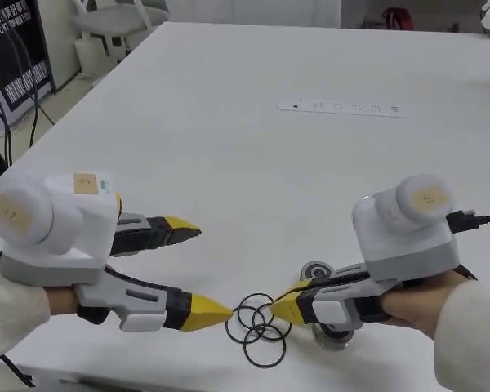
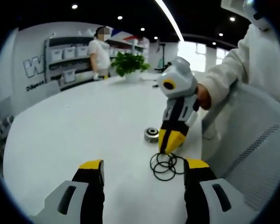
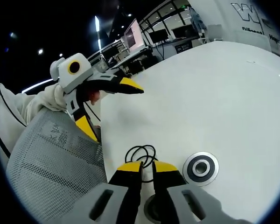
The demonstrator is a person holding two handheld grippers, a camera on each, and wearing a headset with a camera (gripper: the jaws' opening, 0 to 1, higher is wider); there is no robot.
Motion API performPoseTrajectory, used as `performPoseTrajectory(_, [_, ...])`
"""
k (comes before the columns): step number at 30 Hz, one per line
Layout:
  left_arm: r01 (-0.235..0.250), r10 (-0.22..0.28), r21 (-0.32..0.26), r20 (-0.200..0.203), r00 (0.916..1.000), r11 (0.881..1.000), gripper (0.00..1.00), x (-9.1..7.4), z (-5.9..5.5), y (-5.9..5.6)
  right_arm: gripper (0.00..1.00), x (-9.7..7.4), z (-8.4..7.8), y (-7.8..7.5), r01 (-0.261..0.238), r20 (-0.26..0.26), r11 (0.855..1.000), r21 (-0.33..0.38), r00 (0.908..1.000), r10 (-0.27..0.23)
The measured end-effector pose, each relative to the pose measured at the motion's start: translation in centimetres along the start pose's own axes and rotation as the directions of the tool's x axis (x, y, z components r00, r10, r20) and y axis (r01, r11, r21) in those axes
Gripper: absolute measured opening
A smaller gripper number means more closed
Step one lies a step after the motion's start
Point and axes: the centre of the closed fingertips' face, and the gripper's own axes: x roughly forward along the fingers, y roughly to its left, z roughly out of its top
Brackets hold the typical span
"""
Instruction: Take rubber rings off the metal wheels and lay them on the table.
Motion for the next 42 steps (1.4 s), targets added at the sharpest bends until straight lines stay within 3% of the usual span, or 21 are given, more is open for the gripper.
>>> performPoseTrajectory(6, [0.000,0.000,-0.001,-0.005,1.0000,1.000,0.71,0.0,-0.1,0.0,0.08,-0.5,0.5,0.1,0.002,0.009,1.000,-0.024,1.0000,-0.002])
performPoseTrajectory(12, [0.001,-0.001,-0.003,-0.002,1.0000,1.000,0.72,0.0,-0.1,0.0,0.13,-1.9,2.1,0.3,0.020,0.036,0.993,-0.118,0.9992,-0.016])
performPoseTrajectory(19, [-0.006,0.006,-0.002,-0.007,1.0000,1.000,0.75,-0.1,-0.3,0.1,0.33,-2.9,3.7,0.8,0.024,0.089,0.989,-0.149,0.9960,-0.011])
performPoseTrajectory(29, [-0.014,0.014,-0.006,-0.001,0.9999,1.000,0.83,-0.2,-0.2,0.2,0.46,-4.7,5.7,1.0,0.073,0.154,0.968,-0.240,0.9874,-0.037])
performPoseTrajectory(36, [-0.024,0.024,-0.015,0.007,0.9997,1.000,0.88,-0.3,-0.1,0.4,0.58,-6.0,6.7,0.8,0.110,0.204,0.955,-0.274,0.9775,-0.054])
performPoseTrajectory(42, [-0.032,0.032,-0.022,0.012,0.9994,0.999,0.91,-0.5,-0.1,0.5,0.65,-7.6,7.8,0.6,0.151,0.263,0.944,-0.292,0.9620,-0.072])
